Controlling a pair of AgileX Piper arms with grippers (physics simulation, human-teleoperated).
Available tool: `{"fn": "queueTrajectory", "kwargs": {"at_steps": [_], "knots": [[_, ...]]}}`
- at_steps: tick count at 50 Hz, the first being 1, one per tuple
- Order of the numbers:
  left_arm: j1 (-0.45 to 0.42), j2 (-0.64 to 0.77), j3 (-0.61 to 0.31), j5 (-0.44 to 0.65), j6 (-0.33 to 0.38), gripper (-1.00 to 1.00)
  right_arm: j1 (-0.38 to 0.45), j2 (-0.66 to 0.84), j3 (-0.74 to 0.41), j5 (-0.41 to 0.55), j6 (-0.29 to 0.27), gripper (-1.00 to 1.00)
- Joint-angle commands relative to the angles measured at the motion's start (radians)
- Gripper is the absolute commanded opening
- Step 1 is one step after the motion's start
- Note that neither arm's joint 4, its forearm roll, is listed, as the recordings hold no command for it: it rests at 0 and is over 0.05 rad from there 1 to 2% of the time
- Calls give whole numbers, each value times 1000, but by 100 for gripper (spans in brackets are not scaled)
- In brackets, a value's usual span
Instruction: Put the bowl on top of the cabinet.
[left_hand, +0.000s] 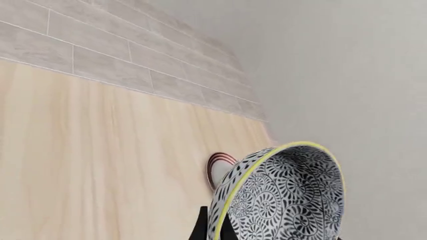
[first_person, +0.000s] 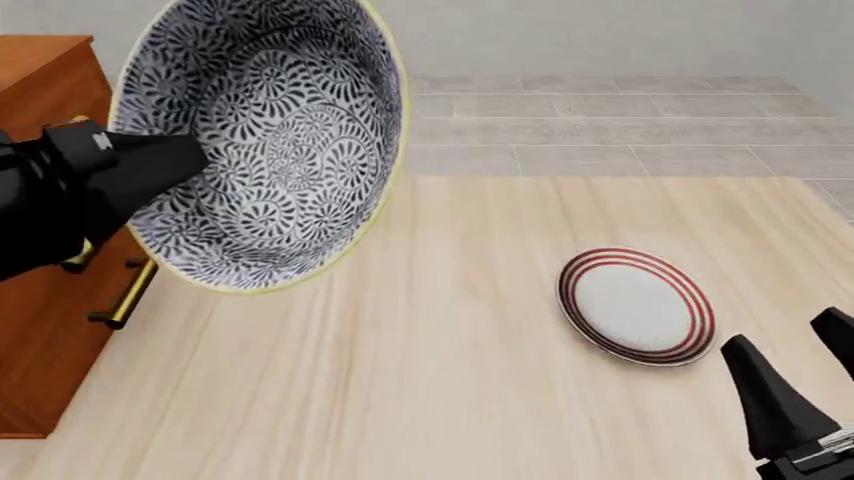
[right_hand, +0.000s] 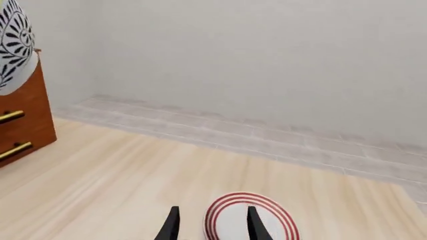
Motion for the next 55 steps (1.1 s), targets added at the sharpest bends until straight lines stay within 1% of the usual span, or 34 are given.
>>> {"fn": "queueTrajectory", "kwargs": {"at_steps": [1, 3, 6, 11, 26, 48, 52, 55], "knots": [[11, -41, -19, 15, -9, -100, -43, -12, 64, -46, 35, 100], [12, -45, -19, 14, -12, -100, -44, 12, 70, -45, 45, 100], [17, -49, -14, 9, -15, -100, -49, -5, 65, -39, 44, 100], [24, -50, 5, -7, -17, -100, -56, 46, 73, -67, 77, 100], [28, -48, 31, -27, -22, -100, -55, 38, 73, -61, 72, 100], [24, -38, 23, -13, -6, -100, -56, 34, 74, -57, 73, 100], [32, -39, 19, -11, 6, -100, -56, 34, 74, -57, 72, 100], [35, -44, 10, -5, -8, -100, -56, 34, 74, -57, 73, 100]]}}
